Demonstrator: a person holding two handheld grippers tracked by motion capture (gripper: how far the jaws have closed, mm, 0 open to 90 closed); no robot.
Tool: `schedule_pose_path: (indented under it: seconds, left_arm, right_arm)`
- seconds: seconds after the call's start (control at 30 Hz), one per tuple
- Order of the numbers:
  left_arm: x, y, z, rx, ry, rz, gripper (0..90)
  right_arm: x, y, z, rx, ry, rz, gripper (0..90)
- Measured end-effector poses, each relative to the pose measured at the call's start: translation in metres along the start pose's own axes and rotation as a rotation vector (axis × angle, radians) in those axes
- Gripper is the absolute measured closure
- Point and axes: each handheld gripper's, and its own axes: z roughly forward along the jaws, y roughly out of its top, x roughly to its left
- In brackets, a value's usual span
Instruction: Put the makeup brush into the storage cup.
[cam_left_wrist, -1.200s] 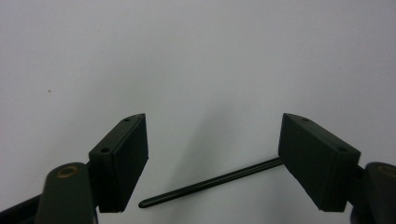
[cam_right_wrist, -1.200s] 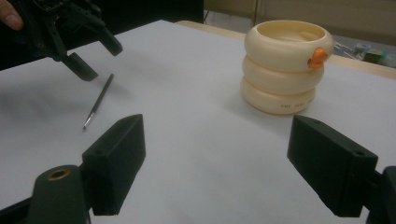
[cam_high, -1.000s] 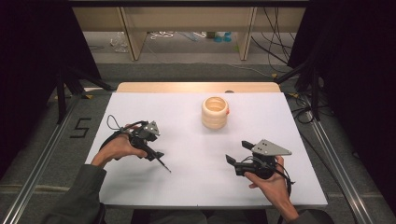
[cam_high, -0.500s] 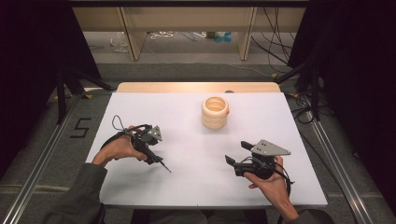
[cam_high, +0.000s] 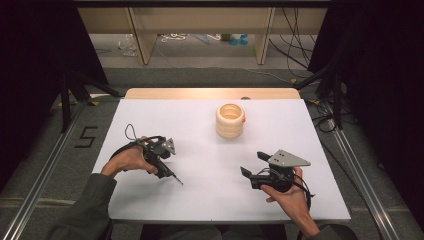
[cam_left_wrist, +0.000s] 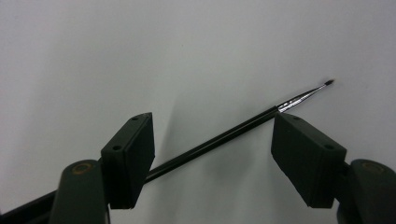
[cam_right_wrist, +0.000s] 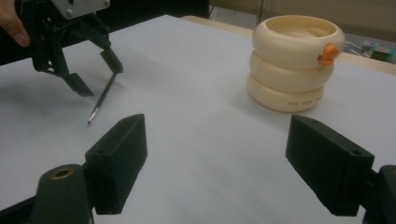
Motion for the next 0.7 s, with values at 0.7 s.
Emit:
schedule_pose_path:
  seconds: [0.7]
  left_arm:
    - [0.0021,0.0021,0.0066,0.039,0.002,0.060,32.6]
  right_arm:
    - [0.0003,-0.0002,0.0011,-0.012,0.002,-0.012,22.1]
